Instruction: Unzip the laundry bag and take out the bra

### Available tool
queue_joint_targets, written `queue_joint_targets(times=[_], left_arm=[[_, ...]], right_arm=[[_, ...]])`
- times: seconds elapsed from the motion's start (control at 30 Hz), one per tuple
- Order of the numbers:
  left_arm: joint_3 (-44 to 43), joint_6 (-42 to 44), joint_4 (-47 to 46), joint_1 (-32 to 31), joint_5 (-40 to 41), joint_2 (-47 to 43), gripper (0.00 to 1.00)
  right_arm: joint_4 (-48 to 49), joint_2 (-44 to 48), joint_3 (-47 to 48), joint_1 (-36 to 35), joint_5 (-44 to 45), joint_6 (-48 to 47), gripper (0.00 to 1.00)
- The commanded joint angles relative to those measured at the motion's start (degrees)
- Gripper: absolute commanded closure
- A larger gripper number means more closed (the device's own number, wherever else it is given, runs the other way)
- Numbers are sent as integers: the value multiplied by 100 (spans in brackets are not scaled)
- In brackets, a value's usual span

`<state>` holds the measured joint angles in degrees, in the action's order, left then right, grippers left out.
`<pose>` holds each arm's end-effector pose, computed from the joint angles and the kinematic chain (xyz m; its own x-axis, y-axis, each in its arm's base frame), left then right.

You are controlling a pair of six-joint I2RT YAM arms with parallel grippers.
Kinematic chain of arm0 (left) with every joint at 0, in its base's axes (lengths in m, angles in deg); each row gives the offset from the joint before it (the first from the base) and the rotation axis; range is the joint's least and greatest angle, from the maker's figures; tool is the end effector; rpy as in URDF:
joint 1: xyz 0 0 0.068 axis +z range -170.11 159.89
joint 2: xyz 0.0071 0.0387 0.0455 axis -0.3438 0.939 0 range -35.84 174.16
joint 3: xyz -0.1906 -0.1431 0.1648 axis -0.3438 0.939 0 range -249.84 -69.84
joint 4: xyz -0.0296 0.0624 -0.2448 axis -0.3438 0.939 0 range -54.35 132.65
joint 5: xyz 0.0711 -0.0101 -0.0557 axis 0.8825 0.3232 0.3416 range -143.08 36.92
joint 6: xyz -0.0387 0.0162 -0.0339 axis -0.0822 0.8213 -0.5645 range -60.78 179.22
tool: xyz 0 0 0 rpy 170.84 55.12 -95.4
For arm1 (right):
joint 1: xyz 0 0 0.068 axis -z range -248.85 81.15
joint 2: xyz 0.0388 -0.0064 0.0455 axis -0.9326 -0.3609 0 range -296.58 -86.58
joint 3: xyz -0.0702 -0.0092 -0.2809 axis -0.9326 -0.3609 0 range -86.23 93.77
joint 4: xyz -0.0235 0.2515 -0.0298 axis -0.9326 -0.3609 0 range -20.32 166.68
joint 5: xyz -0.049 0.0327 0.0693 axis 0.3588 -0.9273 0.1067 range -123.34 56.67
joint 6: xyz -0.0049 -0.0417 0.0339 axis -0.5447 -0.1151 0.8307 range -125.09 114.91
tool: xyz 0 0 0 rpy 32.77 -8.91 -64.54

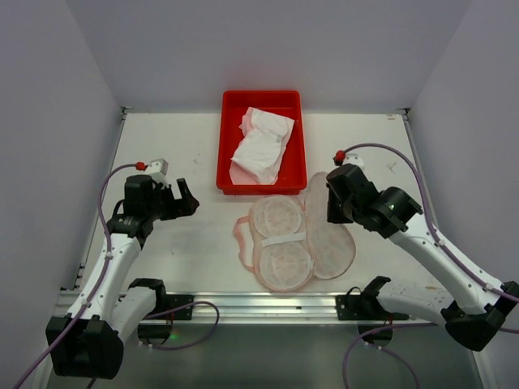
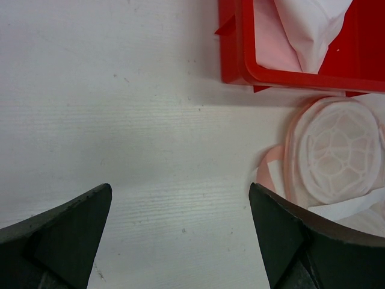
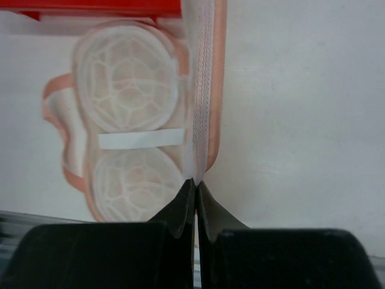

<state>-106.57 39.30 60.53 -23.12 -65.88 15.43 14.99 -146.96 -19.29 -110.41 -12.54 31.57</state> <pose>0.1721 -0.0170 0.2625 -0.6718 -0.2975 -0.6784 -0.0073 0.9185 -0.3955 0.1365 0.1041 0.3567 -0.7721 0.0614 -0.6325 -0.0092 0.9941 0.1077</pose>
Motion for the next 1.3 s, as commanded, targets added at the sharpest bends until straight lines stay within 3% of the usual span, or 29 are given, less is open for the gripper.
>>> queue_joint_targets(times=[0.0, 0.07, 0.2, 0.43, 0.77, 0.83, 0.97, 1.1, 1.13, 1.2, 1.27], left_arm=[[17, 67, -98, 46, -109, -11, 0], [26, 67, -115, 46, -92, -55, 0], [26, 59, -98, 46, -65, -55, 0], [17, 67, -107, 46, -100, -82, 0], [26, 67, -115, 46, -127, -108, 0], [26, 67, -115, 46, -127, -117, 0], [17, 76, -142, 46, -188, -169, 0], [-1, 6, -203, 46, -408, -213, 0], [-44, -29, -168, 46, -373, -222, 0], [-211, -151, -54, 54, -364, -318, 0], [-404, -214, 33, 46, -347, -476, 0]], right_arm=[[516, -237, 504, 8, -829, -941, 100], [824, -482, 487, -1, -1748, -994, 100], [1808, -974, 101, -27, -2764, -916, 100], [2977, -2054, -707, -352, -3222, -871, 100], [3628, -3119, -577, -1126, -3644, -679, 95], [3708, -3190, -533, -1126, -3793, -626, 87], [3411, -3340, -33, -1126, -3960, -643, 56], [3374, -3016, 249, -1126, -3864, -617, 35], [3374, -2806, 284, -1126, -3751, -617, 31], [3339, -2603, 364, -1109, -3043, -547, 14], [3339, -2278, 338, -1012, -2268, -485, 9]])
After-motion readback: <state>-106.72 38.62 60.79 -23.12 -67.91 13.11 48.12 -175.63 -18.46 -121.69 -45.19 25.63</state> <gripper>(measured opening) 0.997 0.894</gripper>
